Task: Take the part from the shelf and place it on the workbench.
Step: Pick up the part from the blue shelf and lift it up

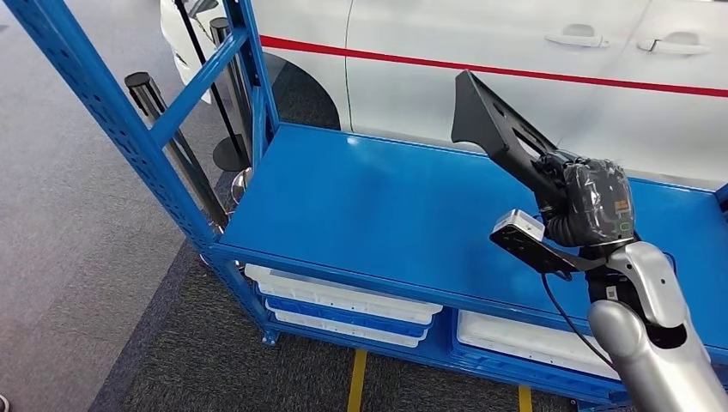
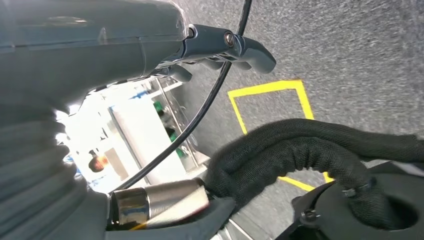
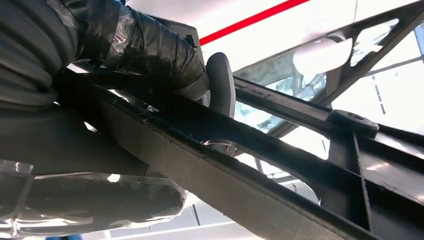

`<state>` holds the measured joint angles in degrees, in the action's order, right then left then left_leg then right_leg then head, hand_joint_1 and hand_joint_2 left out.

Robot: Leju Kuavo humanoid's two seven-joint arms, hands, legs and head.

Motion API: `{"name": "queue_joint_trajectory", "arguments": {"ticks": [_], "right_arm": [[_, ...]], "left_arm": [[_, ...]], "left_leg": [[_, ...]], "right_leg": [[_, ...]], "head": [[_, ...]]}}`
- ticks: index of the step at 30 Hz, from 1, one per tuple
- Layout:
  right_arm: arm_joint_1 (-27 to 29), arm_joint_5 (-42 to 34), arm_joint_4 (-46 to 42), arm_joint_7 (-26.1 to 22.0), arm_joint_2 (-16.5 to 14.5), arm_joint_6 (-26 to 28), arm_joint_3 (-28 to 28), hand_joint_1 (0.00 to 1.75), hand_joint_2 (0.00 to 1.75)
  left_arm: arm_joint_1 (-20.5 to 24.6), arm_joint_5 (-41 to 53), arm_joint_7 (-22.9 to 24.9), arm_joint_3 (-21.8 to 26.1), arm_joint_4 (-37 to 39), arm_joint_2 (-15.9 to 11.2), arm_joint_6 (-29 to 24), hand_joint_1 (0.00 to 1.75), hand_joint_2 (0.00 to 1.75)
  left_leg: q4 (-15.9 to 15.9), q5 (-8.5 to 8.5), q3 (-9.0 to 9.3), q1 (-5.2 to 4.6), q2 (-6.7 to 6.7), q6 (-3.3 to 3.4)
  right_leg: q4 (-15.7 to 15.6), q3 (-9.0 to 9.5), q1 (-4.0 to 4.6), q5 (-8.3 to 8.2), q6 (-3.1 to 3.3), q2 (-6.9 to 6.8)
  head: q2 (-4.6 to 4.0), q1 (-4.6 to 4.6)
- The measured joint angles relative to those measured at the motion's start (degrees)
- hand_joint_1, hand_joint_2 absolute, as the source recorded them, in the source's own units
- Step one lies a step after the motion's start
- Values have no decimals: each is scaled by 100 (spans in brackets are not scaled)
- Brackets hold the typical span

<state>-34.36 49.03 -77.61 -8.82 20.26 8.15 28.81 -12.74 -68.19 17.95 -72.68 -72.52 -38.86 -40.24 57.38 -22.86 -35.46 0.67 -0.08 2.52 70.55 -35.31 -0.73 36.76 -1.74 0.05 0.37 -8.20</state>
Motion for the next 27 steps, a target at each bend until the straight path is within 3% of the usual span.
{"name": "queue_joint_trajectory", "arguments": {"ticks": [1, 2, 3, 5, 7, 10, 11, 13, 15, 16, 17, 18, 19, 21, 22, 23, 25, 26, 27], "right_arm": [[28, 15, -11, -2, 20, 1, -9, 175, 175], [56, 23, -19, -4, 41, 1, -14, 175, 175], [80, 26, -33, -5, 63, 1, -21, 175, 175], [103, 26, -68, -7, 108, 1, -48, 175, 175], [111, 26, -98, -14, 141, 1, -79, 175, 175], [126, 26, -113, -32, 167, 4, -108, 175, 175], [131, 26, -114, -36, 168, 5, -113, 175, 175], [135, 25, -114, -38, 169, 5, -117, 175, 175], [136, 26, -112, -38, 171, 4, -120, 175, 175], [138, 26, -112, -37, 176, 3, -120, 175, 175], [139, 26, -111, -35, 181, 2, -120, 175, 175], [141, 26, -111, -32, 190, 1, -120, 175, 175], [141, 26, -111, -28, 203, 1, -121, 175, 175], [141, 26, -111, -21, 233, 2, -134, 175, 175], [141, 26, -111, -16, 251, 2, -144, 175, 175], [141, 26, -111, -13, 267, 2, -154, 175, 175], [144, 26, -111, -10, 294, 1, -162, 175, 175], [147, 25, -110, -11, 312, -1, -164, 175, 175], [149, 25, -108, -11, 333, -2, -167, 175, 175]], "left_arm": [[40, -30, 15, -97, -3, -4, 0, 0, 175], [69, -68, 23, -196, -5, -8, 0, 0, 175], [88, -111, 26, -289, -7, -12, 0, 0, 175], [115, -168, 25, -426, -8, -32, 0, 0, 175], [141, -192, 23, -506, -21, -71, 0, 0, 175], [167, -226, 28, -637, -80, -122, 0, 0, 175], [174, -247, 35, -685, -101, -135, 0, 0, 175], [198, -296, 50, -761, -139, -157, 0, 0, 175], [236, -332, 59, -829, -178, -187, 0, 0, 175], [255, -344, 70, -866, -195, -208, 0, 0, 175], [269, -352, 87, -901, -214, -234, 0, 0, 175], [276, -359, 110, -932, -233, -265, 0, 0, 175], [278, -363, 138, -955, -255, -301, 0, 0, 175], [281, -347, 202, -989, -302, -391, 0, 0, 175], [280, -327, 238, -1002, -328, -432, -1, 0, 175], [277, -304, 272, -1014, -355, -471, -1, 0, 175], [264, -257, 335, -1033, -408, -525, -2, 0, 175], [260, -225, 367, -1037, -436, -543, -2, 0, 175], [254, -183, 404, -1036, -460, -555, -2, 0, 175]], "left_leg": [[10, 4, -14, 4, 6, -6], [29, 9, -33, 13, 11, -16], [57, 13, -58, 29, 16, -33], [132, 20, -127, 58, 12, -99], [185, 47, -182, 59, -7, -193], [186, 121, -234, 55, -31, -333], [233, 57, -276, 65, -27, -364], [630, -346, -439, 79, -14, -395], [1348, -865, -647, 75, -10, -403], [1647, -1004, -693, 70, -10, -398], [1771, -1023, -645, 63, -10, -381], [1694, -945, -493, 50, -11, -348], [1417, -821, -240, 29, -13, -298], [624, -709, 343, -27, -15, -179], [334, -701, 533, -54, -14, -145], [161, -715, 625, -80, -13, -127], [42, -623, 623, -95, -7, -109], [-19, -553, 608, -86, 6, -84], [-76, -465, 578, -68, 21, -50]], "right_leg": [[237, -105, -23, 52, -21, -1], [266, -114, -50, -19, -44, -3], [68, -13, -81, -188, -70, -5], [-660, 356, -125, -543, -122, 0], [-1059, 524, -107, -695, -82, 34], [-1062, 415, -83, -759, 90, 52], [-1056, 368, -86, -802, 154, 45], [-1061, 255, -85, -904, 263, 29], [-1051, 118, -47, -1003, 317, 24], [-1042, 44, -22, -1052, 330, 22], [-1031, -30, 5, -1100, 339, 21], [-1020, -99, 31, -1145, 345, 21], [-1012, -156, 57, -1188, 347, 23], [-1008, -225, 84, -1268, 334, 19], [-1014, -237, 84, -1307, 311, 13], [-1024, -242, 70, -1347, 278, 6], [-1065, -245, 54, -1429, 199, 0], [-1061, -265, 49, -1410, 163, 4], [-985, -304, 49, -1282, 133, 7]], "head": [[0, 1], [0, 1], [0, 1], [1, 1], [1, 1], [1, -1], [1, -3], [0, -7], [0, -9], [0, -9], [0, -9], [0, -9], [0, -9], [0, -8], [0, -7], [0, -6], [0, -5], [0, -6], [0, -3]]}}
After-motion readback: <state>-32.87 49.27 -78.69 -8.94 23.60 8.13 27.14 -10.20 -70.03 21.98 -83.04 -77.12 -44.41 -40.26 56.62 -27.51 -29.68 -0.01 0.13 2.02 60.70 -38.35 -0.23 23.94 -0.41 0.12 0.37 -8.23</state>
